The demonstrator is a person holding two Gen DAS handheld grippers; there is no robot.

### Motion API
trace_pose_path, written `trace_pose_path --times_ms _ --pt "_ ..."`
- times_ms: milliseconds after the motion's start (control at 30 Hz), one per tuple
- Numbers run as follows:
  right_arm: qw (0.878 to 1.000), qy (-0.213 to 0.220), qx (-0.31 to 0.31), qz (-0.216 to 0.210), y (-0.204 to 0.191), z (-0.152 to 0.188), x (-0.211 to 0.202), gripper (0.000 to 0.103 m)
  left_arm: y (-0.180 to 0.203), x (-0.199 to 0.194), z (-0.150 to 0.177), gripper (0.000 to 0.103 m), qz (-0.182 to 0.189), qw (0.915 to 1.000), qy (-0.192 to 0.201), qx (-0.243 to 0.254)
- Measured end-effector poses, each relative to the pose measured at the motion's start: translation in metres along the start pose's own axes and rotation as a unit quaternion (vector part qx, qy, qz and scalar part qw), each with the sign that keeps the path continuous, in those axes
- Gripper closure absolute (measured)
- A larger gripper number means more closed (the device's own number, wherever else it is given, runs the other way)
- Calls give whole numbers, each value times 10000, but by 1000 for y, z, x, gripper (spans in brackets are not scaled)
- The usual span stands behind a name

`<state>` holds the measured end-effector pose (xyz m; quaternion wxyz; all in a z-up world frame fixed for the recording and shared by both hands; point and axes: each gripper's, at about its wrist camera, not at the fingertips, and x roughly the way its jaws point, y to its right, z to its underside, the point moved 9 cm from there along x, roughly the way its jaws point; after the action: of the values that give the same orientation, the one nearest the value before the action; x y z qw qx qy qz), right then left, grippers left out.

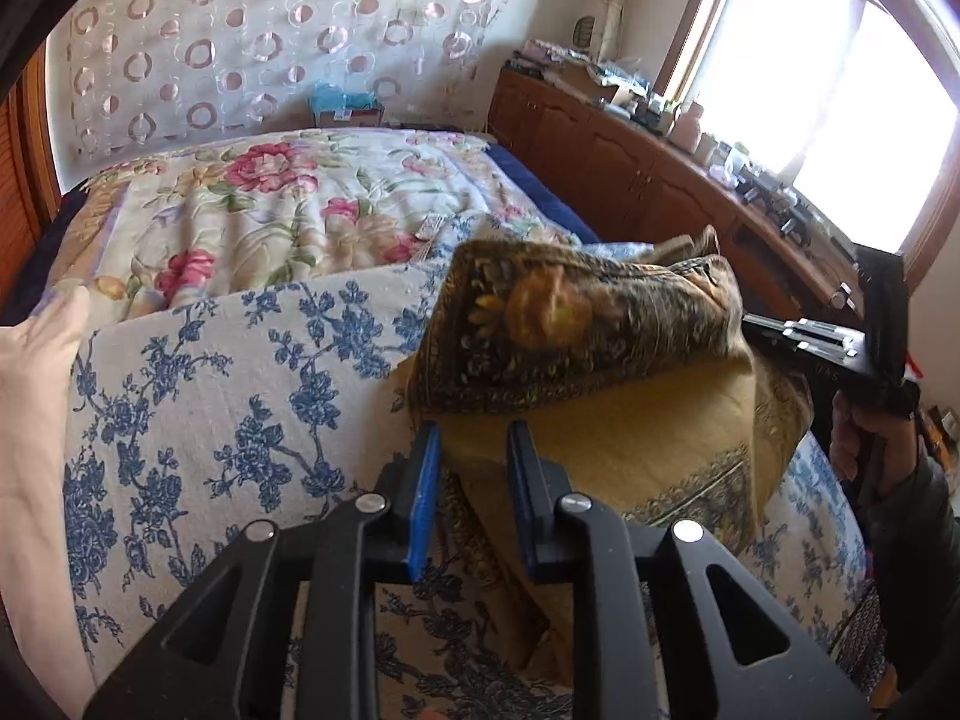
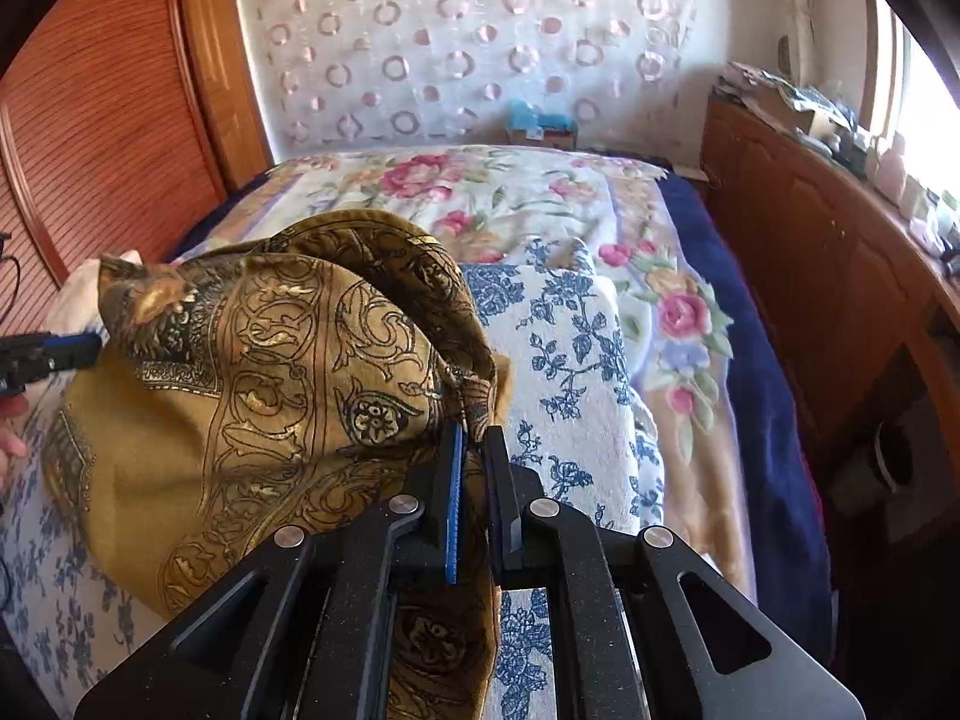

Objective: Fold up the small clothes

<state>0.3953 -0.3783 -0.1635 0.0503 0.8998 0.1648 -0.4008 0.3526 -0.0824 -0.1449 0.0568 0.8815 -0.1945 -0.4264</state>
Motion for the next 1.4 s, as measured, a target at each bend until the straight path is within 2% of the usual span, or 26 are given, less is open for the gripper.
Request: trace_pose_path --times_ms 167,233,267,333,400,700,733,767,800,867,900,1000,1033,1200,1333,1367,1400 --pt "9998 139 -91 115 -4 -6 -7 97 -9 14 8 81 -113 9995 -268 -93" --pt "9993 235 -186 229 -6 -11 -12 83 -12 16 9 81 -106 9994 -278 -155" --pt "9992 303 -226 157 -10 -13 -15 79 -13 17 9 81 -83 9994 -282 -185" --pt "9986 435 -273 -137 -18 -20 -21 61 -15 17 9 81 -61 9994 -275 -222" --pt "9981 476 -375 -114 -22 -26 -22 59 -16 18 8 80 -63 9994 -277 -209" --pt "9956 -7 -490 -793 -36 -34 12 59 -11 11 5 80 124 9996 -152 -182" --pt "9952 -70 -486 -845 -36 -33 15 63 -10 10 5 80 144 9997 -141 -171" --pt "9943 -149 -483 -940 -37 -32 19 74 -9 9 5 80 154 9997 -137 -158" --pt "9936 -183 -508 -987 -39 -31 20 94 -8 9 5 80 153 9997 -125 -147" --pt "9958 -10 -501 -769 -35 -34 18 100 -9 9 6 80 142 9997 -118 -144" --pt "9965 45 -434 -716 -33 -35 16 101 -9 9 6 80 147 9997 -124 -143" --pt "9985 345 -375 -178 -23 -43 7 101 -10 12 6 80 79 9997 -160 -150" --pt "9988 318 -371 -99 -22 -43 7 101 -10 14 7 79 58 9997 -203 -149" --pt "9990 178 -420 -3 -20 -36 13 101 -10 26 14 78 -55 9990 -429 -66" --pt "9992 228 -319 82 -15 -34 7 100 -8 30 13 77 -88 9990 -439 -19" --pt "9992 229 -290 149 -13 -34 6 96 -8 30 11 77 -92 9990 -443 -12" --pt "9993 195 -255 208 -9 -32 5 86 -8 31 10 77 -90 9990 -437 -25"
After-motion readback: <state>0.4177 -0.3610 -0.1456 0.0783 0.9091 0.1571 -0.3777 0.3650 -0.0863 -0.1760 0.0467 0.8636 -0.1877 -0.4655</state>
